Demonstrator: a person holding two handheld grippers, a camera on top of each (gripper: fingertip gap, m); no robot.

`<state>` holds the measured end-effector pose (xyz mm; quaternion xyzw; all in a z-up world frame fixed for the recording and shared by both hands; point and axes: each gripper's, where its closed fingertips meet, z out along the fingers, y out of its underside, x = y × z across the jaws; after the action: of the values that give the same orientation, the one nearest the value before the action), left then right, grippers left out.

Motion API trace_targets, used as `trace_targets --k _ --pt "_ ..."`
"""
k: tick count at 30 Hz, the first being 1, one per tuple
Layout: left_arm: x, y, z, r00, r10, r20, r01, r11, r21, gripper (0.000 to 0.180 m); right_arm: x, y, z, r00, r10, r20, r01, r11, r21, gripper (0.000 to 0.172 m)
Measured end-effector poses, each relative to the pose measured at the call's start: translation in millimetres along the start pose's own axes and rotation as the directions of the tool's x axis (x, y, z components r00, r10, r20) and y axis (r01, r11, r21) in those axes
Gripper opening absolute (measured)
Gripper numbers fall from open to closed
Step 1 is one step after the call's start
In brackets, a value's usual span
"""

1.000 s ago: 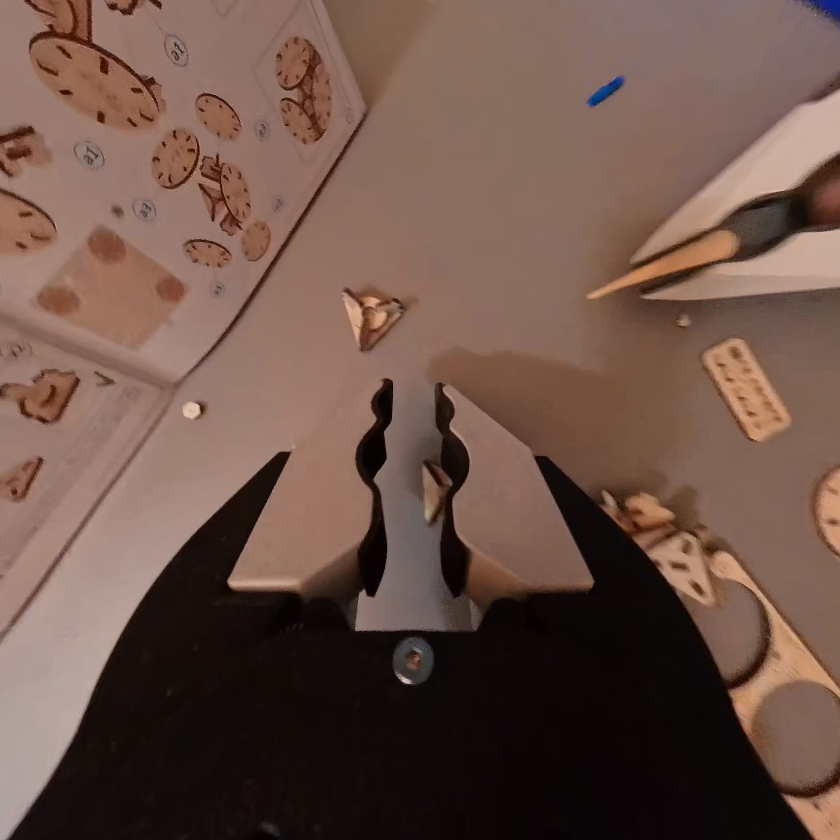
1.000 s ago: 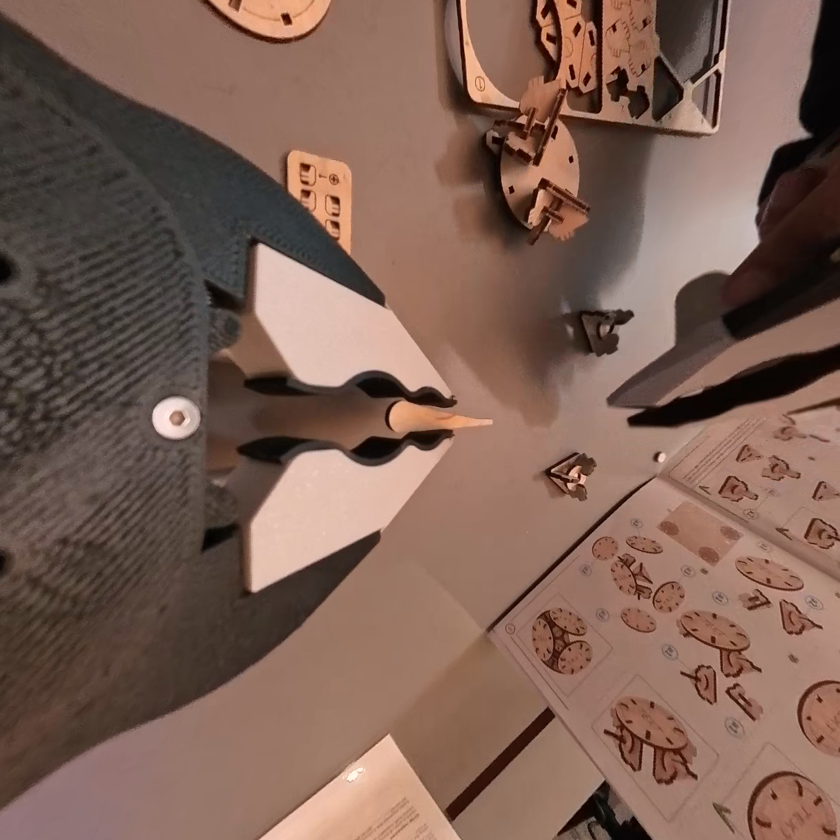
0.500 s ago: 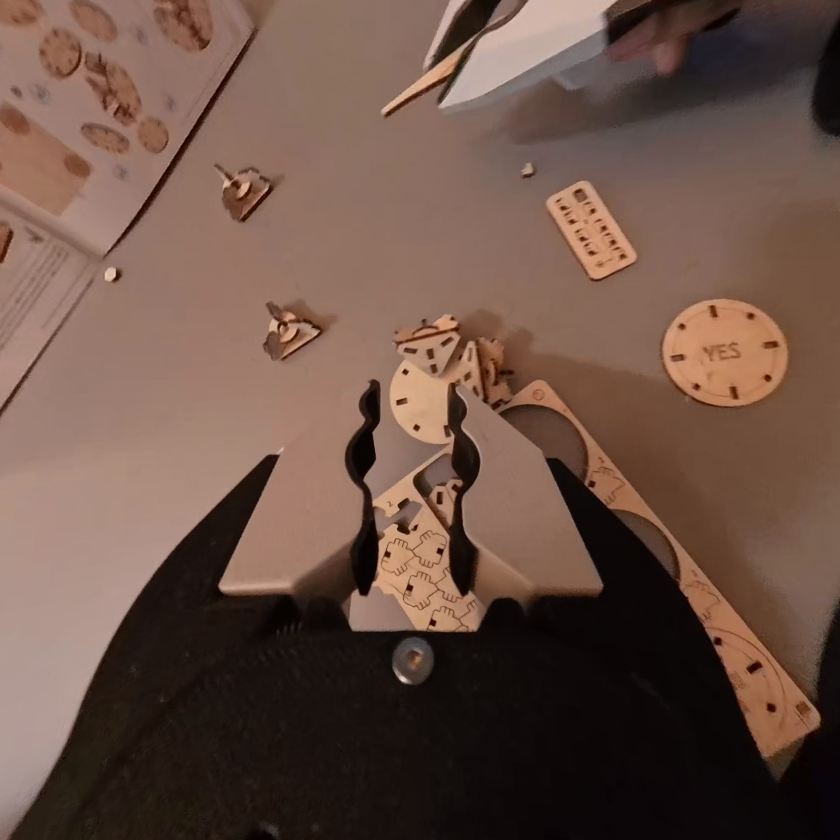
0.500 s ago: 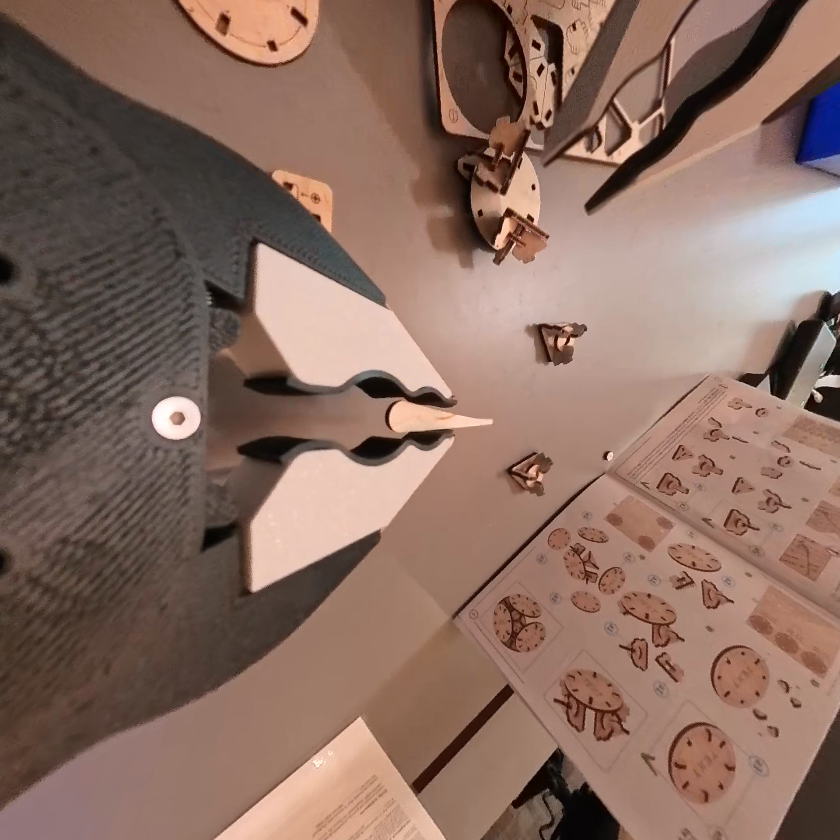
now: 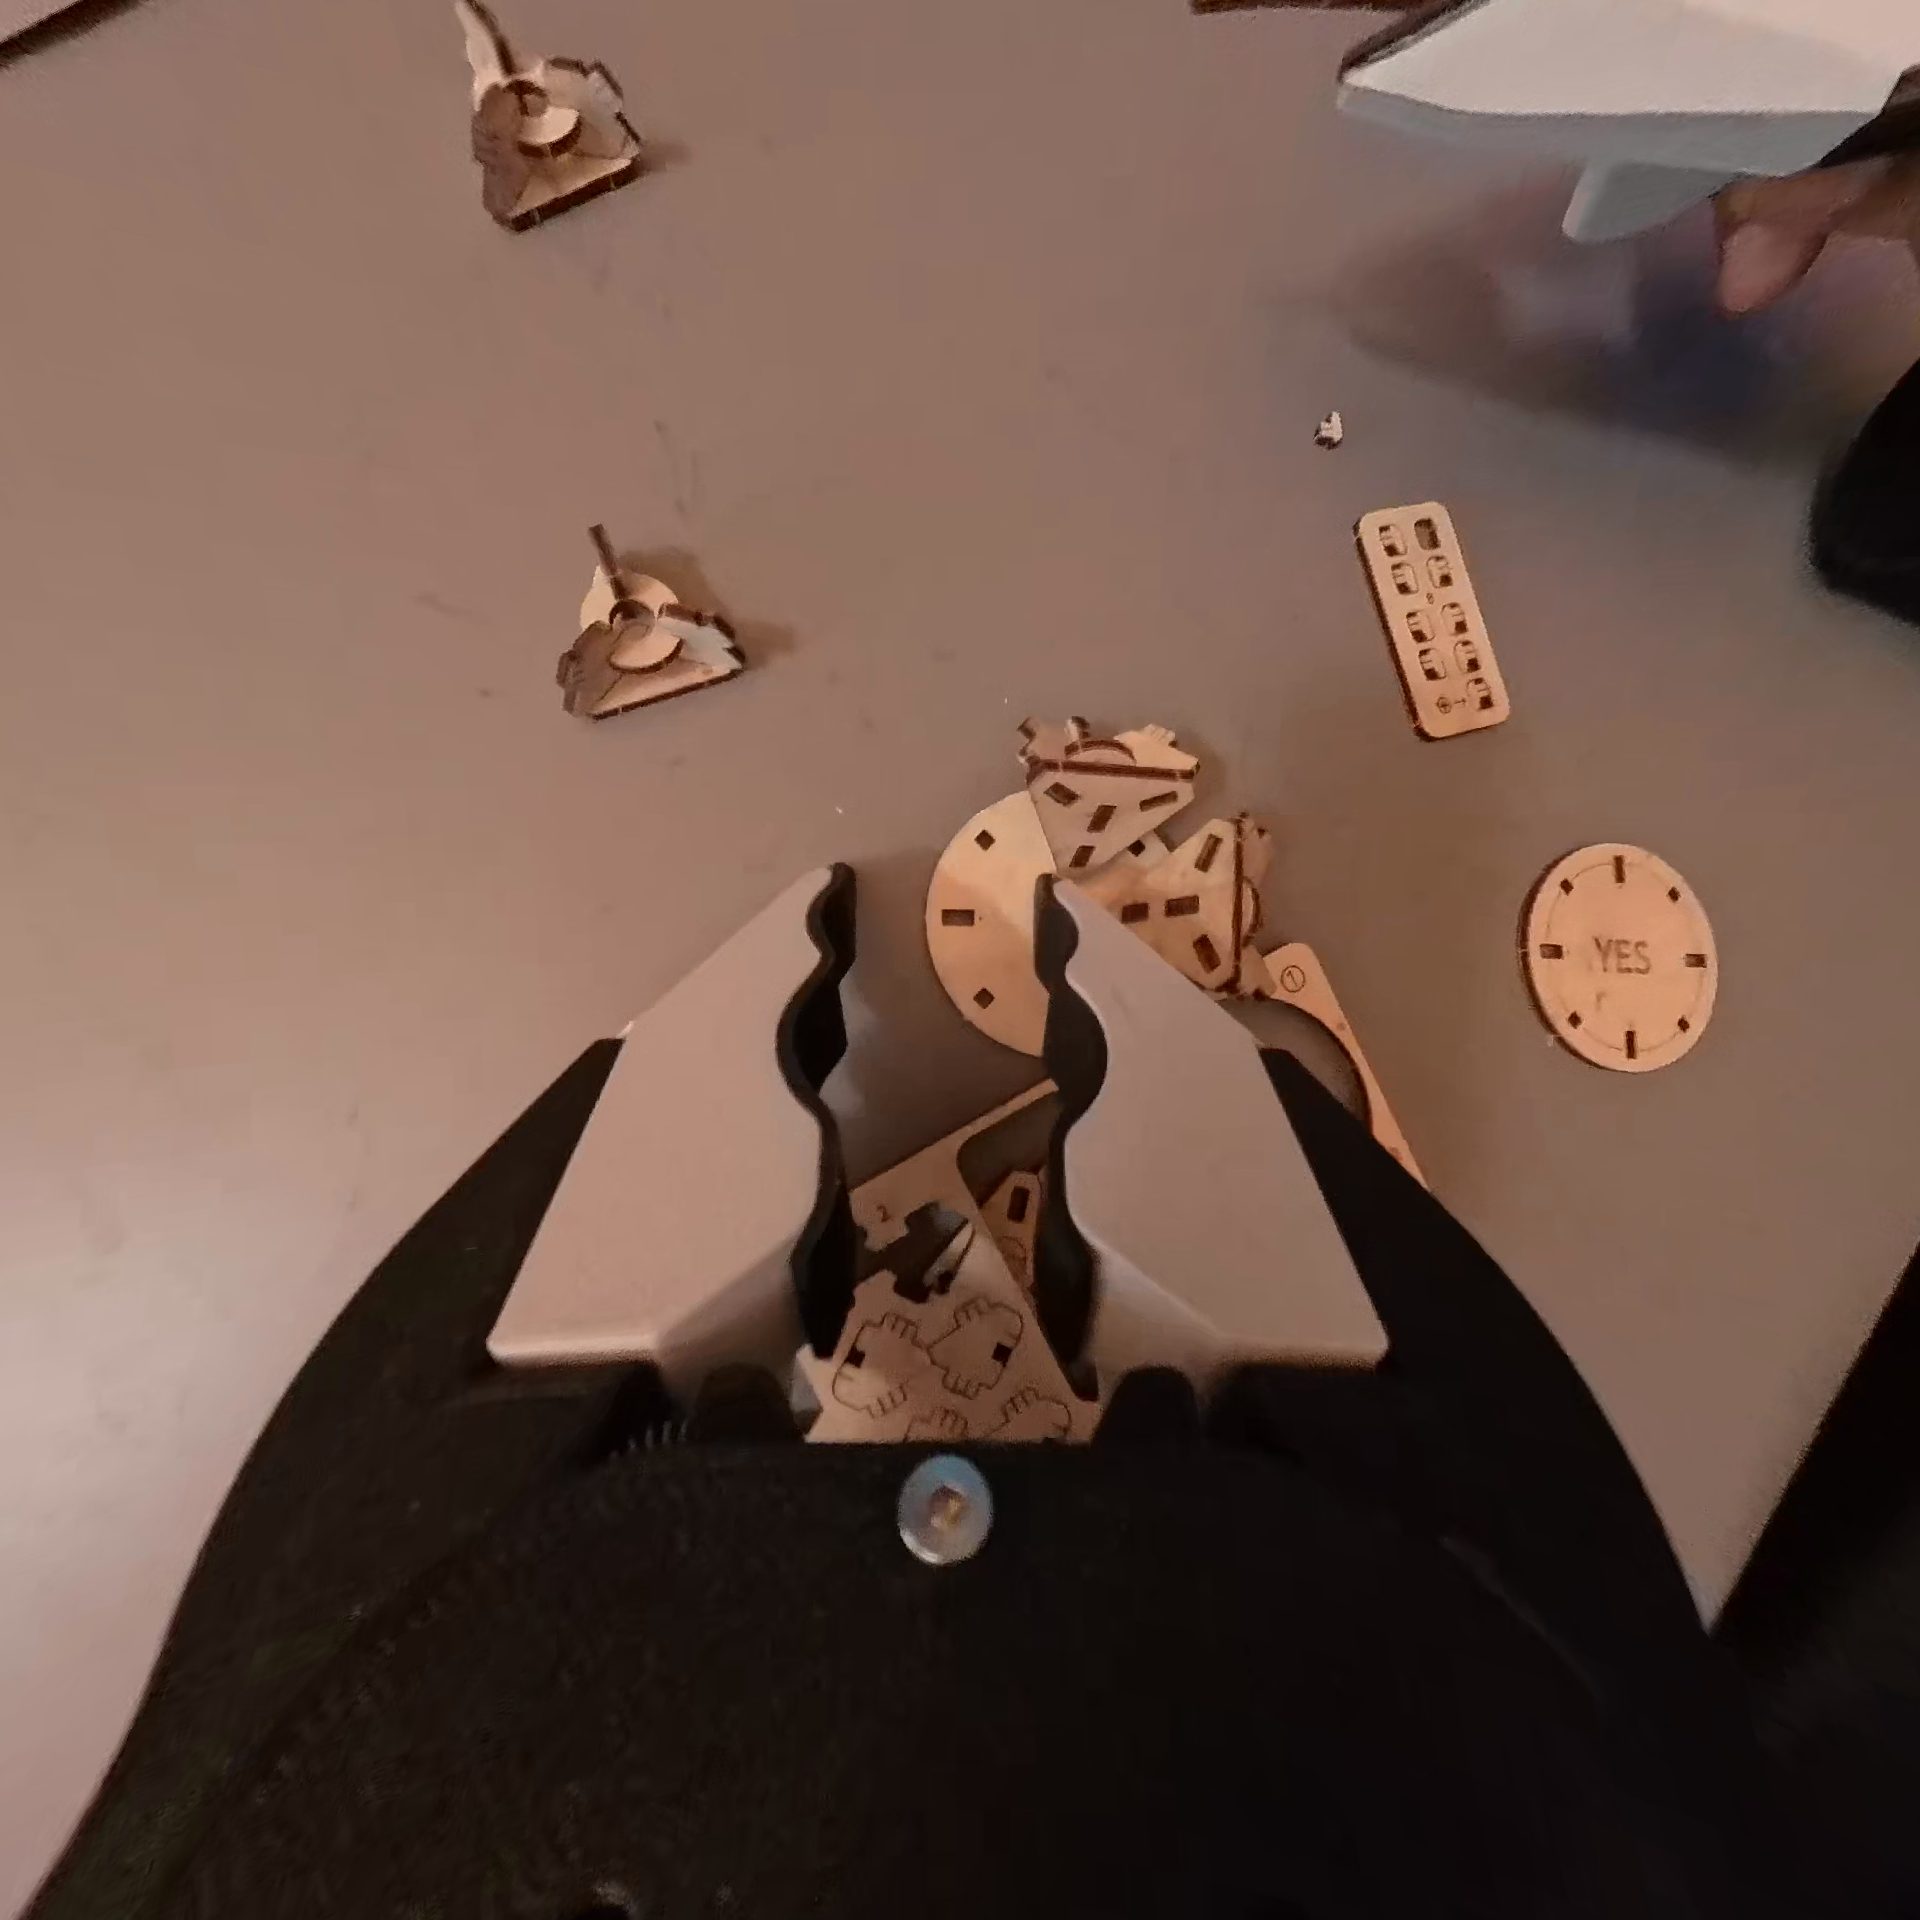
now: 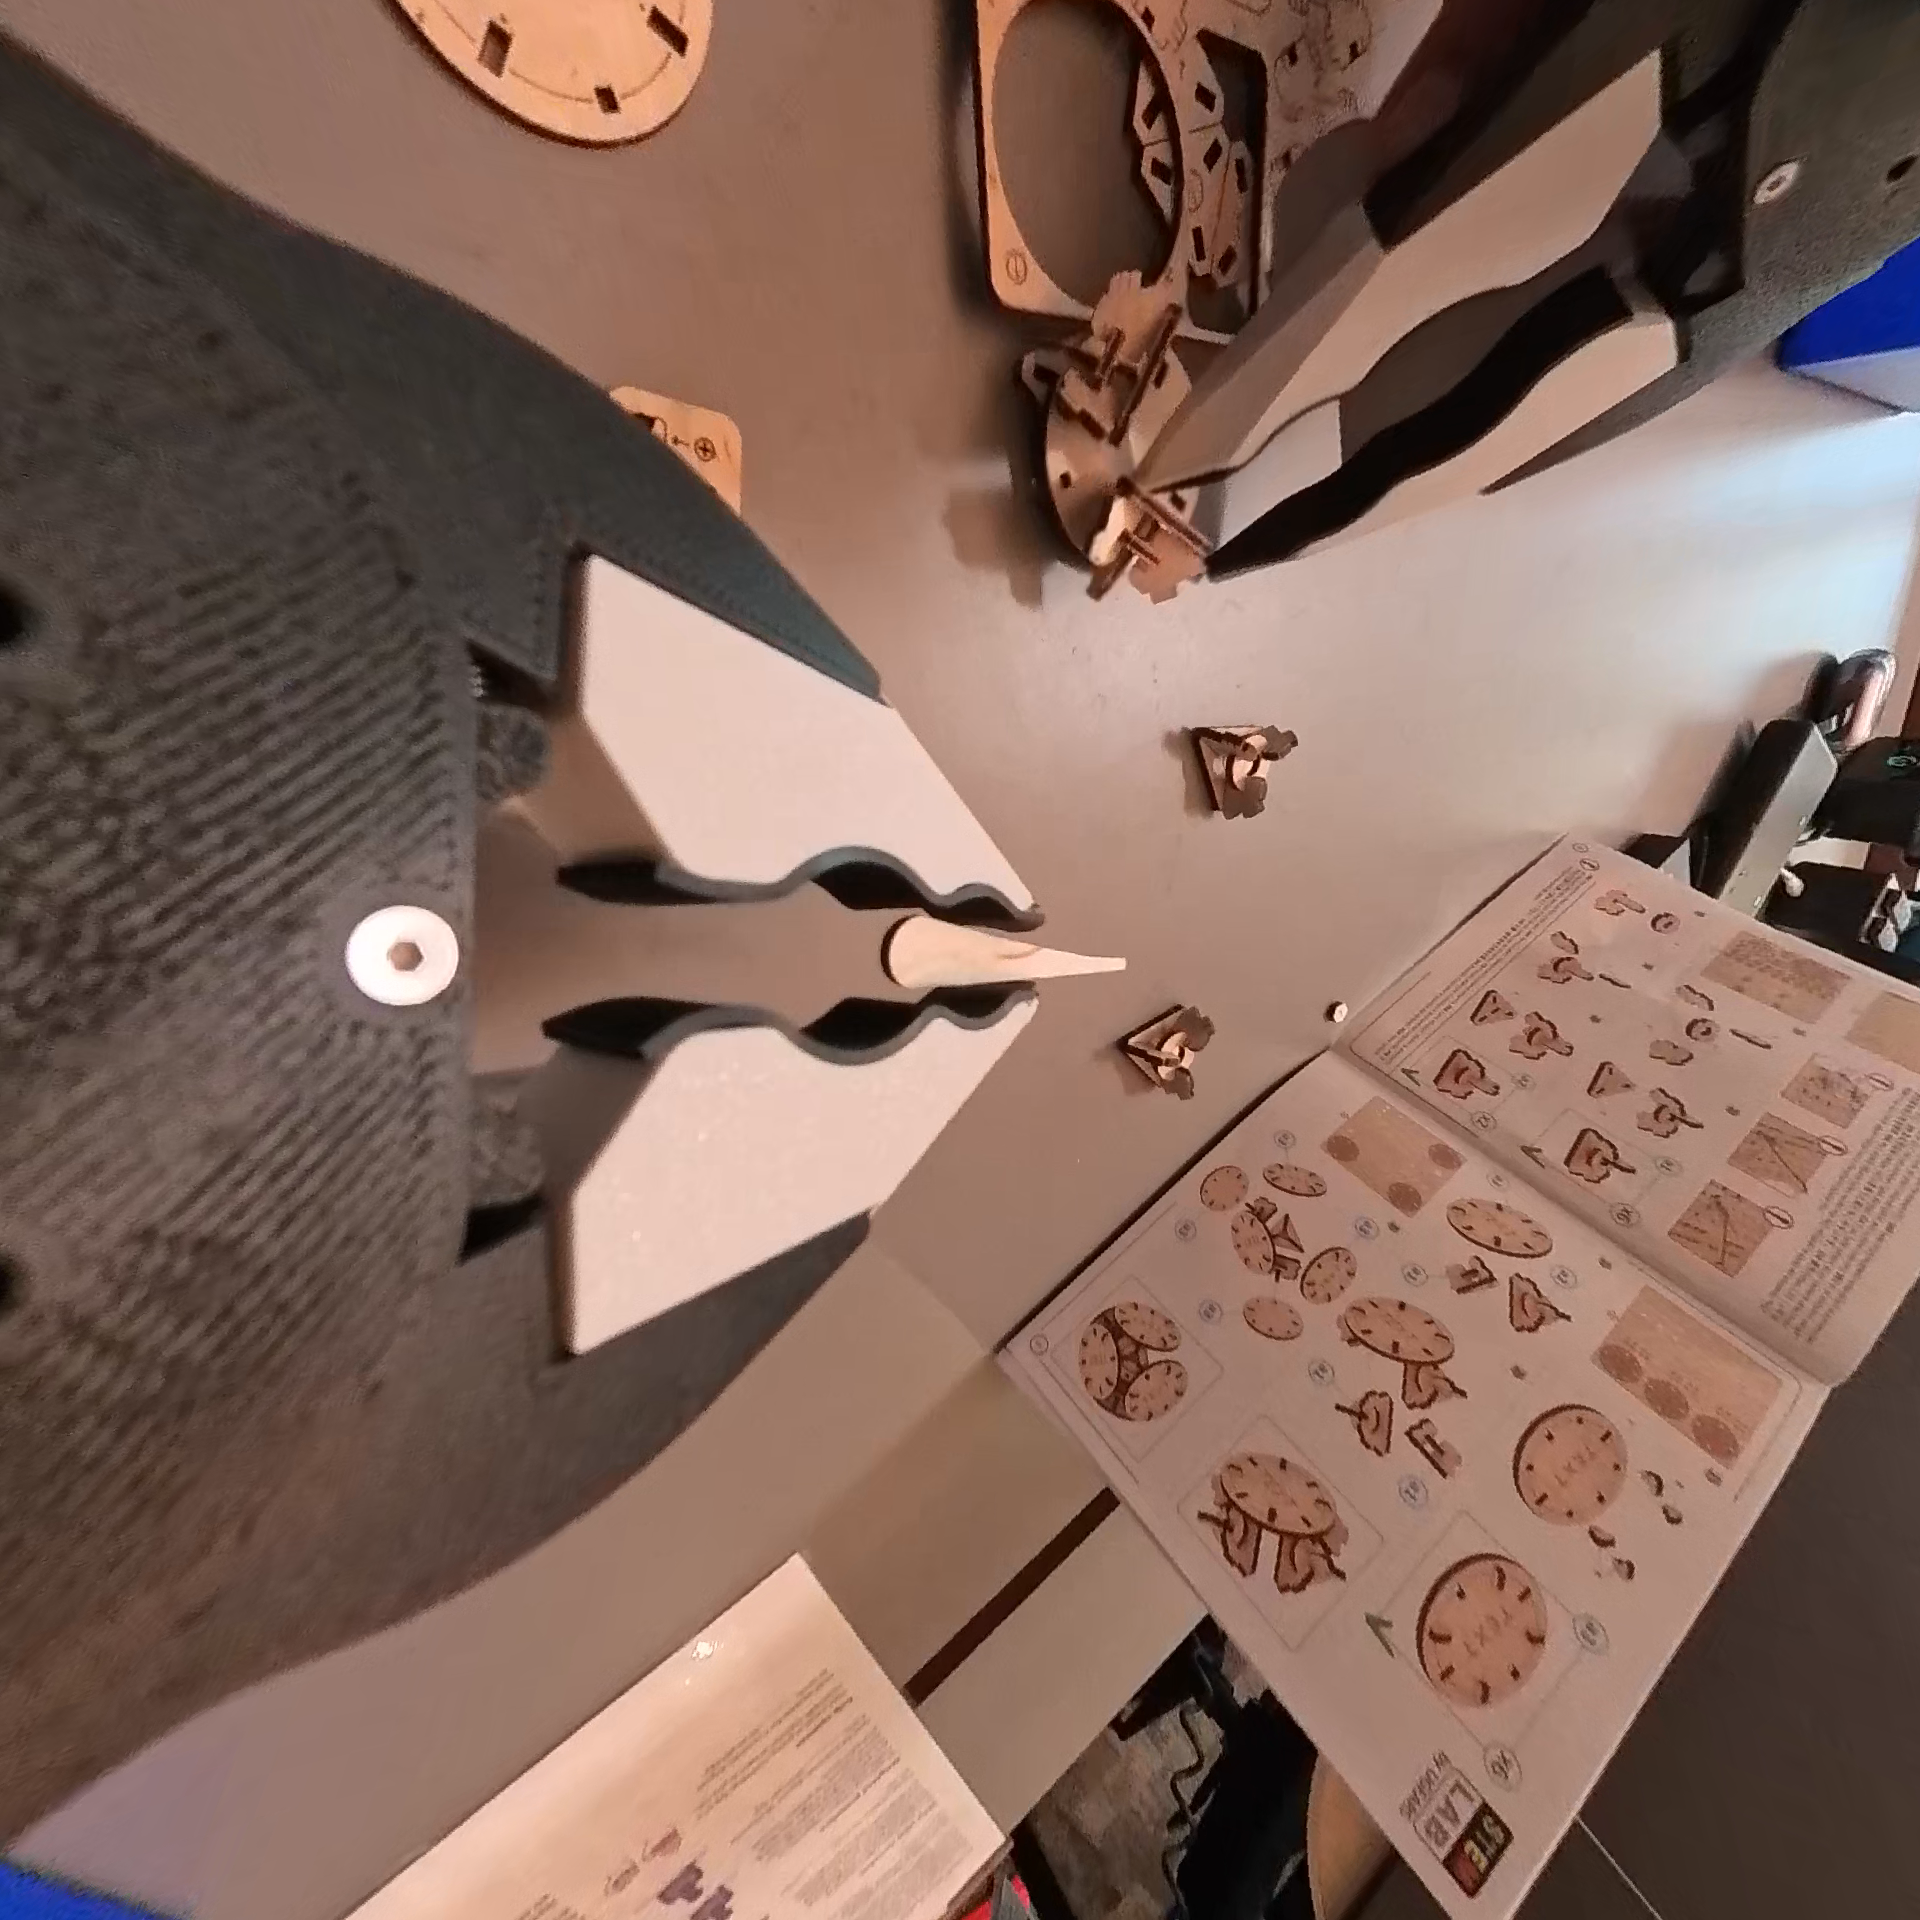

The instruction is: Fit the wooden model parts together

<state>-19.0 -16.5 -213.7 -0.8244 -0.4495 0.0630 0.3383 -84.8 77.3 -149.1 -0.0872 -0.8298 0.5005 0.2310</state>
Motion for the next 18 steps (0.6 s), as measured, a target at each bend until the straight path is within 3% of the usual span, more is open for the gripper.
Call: trace_targets --k 5,9,12,15,18 --pt "15.1 -10.0 7.6 0.989 0.146 0.004 -0.147 0.989 0.036 0.039 -2.9 0.6 1.4 1.0 -0.017 0.001 0.017 1.0 -0.008 0.008" --pt "19.7 -22.7 2.0 0.986 0.165 0.015 -0.165 0.983 0.085 0.036 -2.6 3.1 2.6 1.0 -0.014 0.002 0.014 1.0 -0.015 0.008" --pt "39.0 -31.9 -7.5 0.979 0.182 -0.092 -0.167 0.975 0.148 0.039 -2.2 2.7 2.2 1.0 -0.013 0.002 0.013 1.0 -0.013 0.008" --pt "55.3 -21.0 -4.2 0.96 0.203 -0.191 -0.191 0.978 0.082 0.055 -3.7 1.3 1.9 1.0 -0.02 0.003 0.02 1.0 -0.011 0.008" --pt "52.0 -10.8 8.6 0.956 0.257 -0.14 -0.257 0.966 0.016 0.055 -5.0 1.7 2.5 1.0 -0.028 0.004 0.028 0.999 -0.016 0.008"
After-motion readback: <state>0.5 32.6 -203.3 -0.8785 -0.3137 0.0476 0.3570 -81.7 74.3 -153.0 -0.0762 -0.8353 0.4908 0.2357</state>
